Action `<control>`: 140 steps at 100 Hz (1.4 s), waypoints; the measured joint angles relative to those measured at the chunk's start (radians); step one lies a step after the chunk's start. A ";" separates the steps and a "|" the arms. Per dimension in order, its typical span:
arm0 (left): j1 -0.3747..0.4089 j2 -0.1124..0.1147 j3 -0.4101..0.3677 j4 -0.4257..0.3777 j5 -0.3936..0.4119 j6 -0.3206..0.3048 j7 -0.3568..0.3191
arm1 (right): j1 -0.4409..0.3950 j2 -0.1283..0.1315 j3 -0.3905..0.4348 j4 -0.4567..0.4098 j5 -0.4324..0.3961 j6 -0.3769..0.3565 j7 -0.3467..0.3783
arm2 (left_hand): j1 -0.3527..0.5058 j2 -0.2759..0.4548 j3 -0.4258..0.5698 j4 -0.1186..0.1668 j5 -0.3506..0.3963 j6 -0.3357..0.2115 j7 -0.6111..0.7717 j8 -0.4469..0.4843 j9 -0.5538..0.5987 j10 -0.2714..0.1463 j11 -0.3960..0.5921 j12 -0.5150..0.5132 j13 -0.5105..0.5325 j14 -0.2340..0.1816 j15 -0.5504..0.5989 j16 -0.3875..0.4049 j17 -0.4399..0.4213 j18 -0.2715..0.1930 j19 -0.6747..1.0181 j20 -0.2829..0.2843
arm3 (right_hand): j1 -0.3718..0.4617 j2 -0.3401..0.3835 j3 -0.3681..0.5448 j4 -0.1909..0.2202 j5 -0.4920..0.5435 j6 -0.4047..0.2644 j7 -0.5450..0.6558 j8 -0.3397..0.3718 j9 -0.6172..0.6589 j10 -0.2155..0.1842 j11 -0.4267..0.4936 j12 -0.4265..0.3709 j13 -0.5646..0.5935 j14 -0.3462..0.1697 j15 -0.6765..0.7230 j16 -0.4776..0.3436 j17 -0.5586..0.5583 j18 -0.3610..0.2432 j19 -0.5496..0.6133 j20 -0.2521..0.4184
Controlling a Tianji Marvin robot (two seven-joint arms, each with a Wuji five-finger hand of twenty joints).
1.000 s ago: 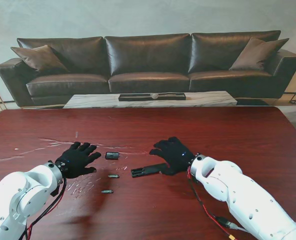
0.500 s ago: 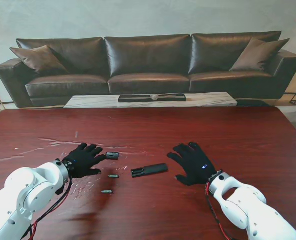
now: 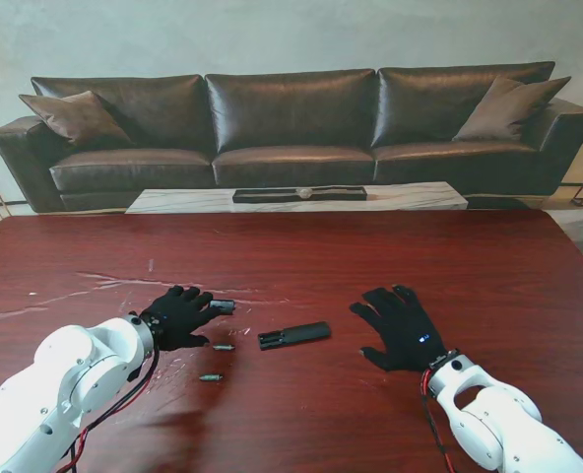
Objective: Install the batteries into the remote control and close the cover
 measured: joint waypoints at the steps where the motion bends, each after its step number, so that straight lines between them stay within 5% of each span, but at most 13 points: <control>1: 0.000 0.000 0.002 0.001 0.000 0.003 0.003 | 0.000 0.000 0.001 0.001 0.001 -0.001 -0.001 | 0.000 0.000 0.000 0.000 0.000 0.001 0.000 0.000 0.000 0.000 0.002 0.003 0.008 0.000 0.001 0.000 0.004 0.001 0.009 0.001 | 0.000 0.000 0.000 0.000 0.000 0.000 0.000 0.000 0.000 0.000 0.000 0.000 0.000 0.000 0.000 0.000 0.000 0.000 0.002 0.000; 22: 0.005 -0.005 0.026 0.021 0.046 0.017 0.128 | -0.016 0.000 0.035 0.004 0.001 -0.015 0.000 | 0.000 -0.037 0.001 0.000 0.041 0.008 0.015 0.023 0.072 0.020 0.040 0.055 0.099 0.017 0.065 0.079 0.050 0.026 0.166 0.058 | 0.000 0.010 -0.020 0.000 0.000 0.000 0.000 0.000 0.000 0.000 0.000 0.000 0.000 0.000 0.000 0.000 0.000 0.000 0.010 0.000; 73: 0.019 -0.009 0.073 0.032 0.110 0.061 0.171 | -0.034 0.001 0.063 0.014 0.001 -0.022 -0.035 | 0.024 -0.086 0.001 0.000 0.196 -0.017 0.096 0.049 0.217 0.023 0.118 0.112 0.234 0.018 0.158 0.158 0.086 0.066 0.401 0.086 | 0.001 0.013 -0.031 0.010 0.000 0.000 0.000 0.000 0.000 0.000 0.000 0.000 0.000 0.000 0.000 0.000 0.000 0.001 0.020 0.000; 140: -0.018 -0.009 0.162 0.074 0.100 0.131 0.175 | -0.036 0.001 0.059 0.006 -0.002 -0.020 -0.027 | 0.049 -0.100 0.002 0.000 0.211 -0.044 0.114 0.059 0.228 0.020 0.192 0.177 0.293 0.017 0.214 0.234 0.061 0.093 0.413 0.109 | 0.002 0.022 -0.031 0.010 0.000 0.000 0.000 0.010 0.000 0.000 0.000 0.000 0.000 0.000 0.000 0.000 0.000 0.001 0.032 0.001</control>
